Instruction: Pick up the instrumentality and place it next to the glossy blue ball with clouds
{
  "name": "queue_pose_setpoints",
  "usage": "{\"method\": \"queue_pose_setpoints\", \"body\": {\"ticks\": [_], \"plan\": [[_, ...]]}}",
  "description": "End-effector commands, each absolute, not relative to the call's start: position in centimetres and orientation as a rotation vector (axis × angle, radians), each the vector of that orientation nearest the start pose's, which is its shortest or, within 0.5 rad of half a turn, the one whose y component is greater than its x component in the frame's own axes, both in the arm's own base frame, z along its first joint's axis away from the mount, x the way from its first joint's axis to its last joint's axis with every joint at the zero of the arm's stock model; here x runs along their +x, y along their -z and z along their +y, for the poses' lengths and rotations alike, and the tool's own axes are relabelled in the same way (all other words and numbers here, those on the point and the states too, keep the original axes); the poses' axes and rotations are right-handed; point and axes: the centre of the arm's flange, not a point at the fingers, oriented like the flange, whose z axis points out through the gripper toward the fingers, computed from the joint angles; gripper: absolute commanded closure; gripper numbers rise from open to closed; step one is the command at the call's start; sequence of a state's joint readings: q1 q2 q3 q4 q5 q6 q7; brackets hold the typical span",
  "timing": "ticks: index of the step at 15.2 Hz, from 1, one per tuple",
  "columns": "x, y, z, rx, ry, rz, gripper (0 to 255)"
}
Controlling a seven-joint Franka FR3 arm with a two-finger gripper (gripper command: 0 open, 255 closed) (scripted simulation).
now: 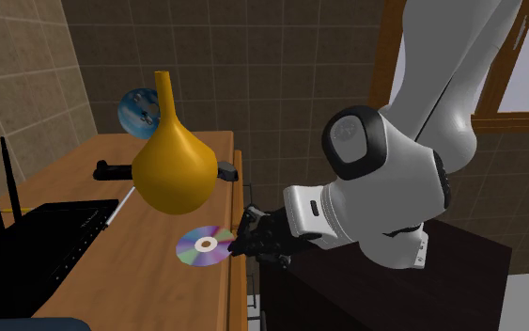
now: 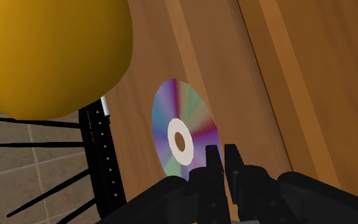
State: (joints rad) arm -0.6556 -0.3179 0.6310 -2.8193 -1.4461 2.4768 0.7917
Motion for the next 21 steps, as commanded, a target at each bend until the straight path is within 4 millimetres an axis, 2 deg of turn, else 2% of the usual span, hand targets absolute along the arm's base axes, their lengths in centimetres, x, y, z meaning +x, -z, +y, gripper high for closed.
{"method": "queue_pose_setpoints", "body": {"ticks": [1,4,21], "plan": [[35.4,-26.9,-2.6,2.138,-0.221,0.484,255],[35.4,-26.9,-2.6,2.138,-0.221,0.484,255],[35.4,-35.9,-2.6,2.138,-0.221,0.484,255]]}}
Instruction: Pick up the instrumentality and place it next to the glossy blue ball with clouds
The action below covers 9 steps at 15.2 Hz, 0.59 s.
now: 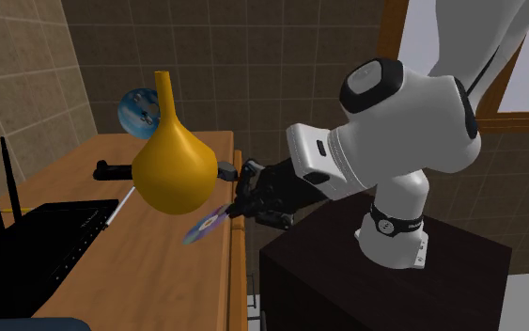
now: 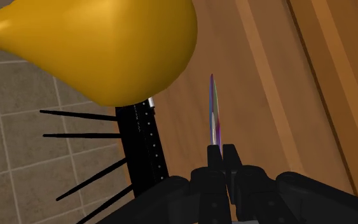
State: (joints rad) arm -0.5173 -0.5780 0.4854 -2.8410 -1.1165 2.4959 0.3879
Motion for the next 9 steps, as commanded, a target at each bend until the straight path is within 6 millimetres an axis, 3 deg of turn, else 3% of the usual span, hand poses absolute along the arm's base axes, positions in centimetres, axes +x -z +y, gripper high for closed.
{"method": "queue_pose_setpoints", "body": {"ticks": [1,9], "plan": [[35.4,-36.4,-2.6,2.138,-0.221,0.484,255],[35.4,-40.6,-2.6,2.138,-0.221,0.484,255]]}}
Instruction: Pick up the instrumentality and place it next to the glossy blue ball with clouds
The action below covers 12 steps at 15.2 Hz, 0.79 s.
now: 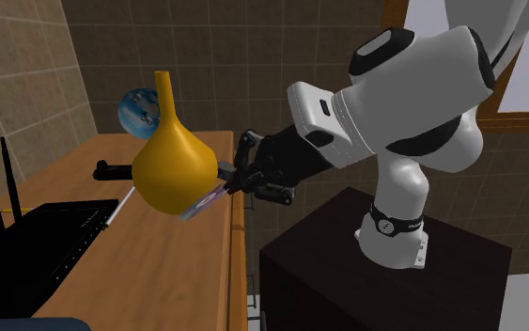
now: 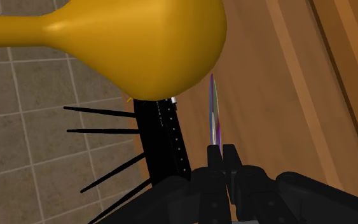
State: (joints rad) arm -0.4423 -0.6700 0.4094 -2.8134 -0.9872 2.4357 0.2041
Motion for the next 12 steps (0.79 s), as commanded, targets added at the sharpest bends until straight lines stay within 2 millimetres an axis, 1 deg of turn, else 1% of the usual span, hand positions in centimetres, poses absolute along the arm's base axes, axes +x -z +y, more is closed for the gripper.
{"method": "queue_pose_setpoints", "body": {"ticks": [1,12], "plan": [[35.4,-41.2,-2.6,2.138,-0.221,0.484,255],[35.4,-47.0,-2.6,2.138,-0.221,0.484,255]]}}
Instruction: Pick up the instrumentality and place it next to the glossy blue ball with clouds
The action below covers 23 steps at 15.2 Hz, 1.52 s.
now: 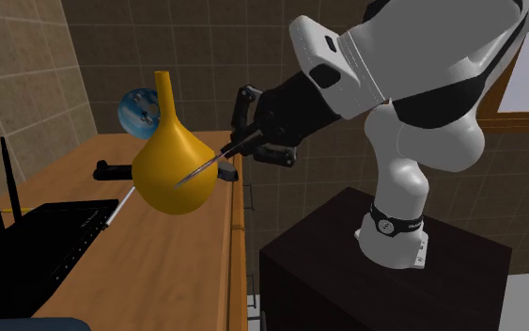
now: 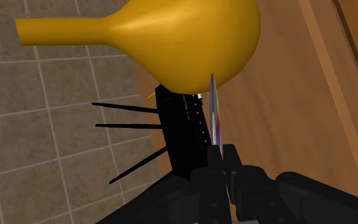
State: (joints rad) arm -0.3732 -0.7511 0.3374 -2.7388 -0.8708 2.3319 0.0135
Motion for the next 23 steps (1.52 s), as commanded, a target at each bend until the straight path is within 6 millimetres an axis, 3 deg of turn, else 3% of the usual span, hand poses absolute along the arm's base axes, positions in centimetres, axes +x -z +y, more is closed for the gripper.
{"method": "queue_pose_setpoints", "body": {"ticks": [1,13,23], "plan": [[35.4,-47.5,-2.6,2.138,-0.221,0.484,255],[35.4,-53.4,-2.6,2.138,-0.221,0.484,255],[30.5,-53.4,-14.8,2.138,-0.221,0.484,255]]}}
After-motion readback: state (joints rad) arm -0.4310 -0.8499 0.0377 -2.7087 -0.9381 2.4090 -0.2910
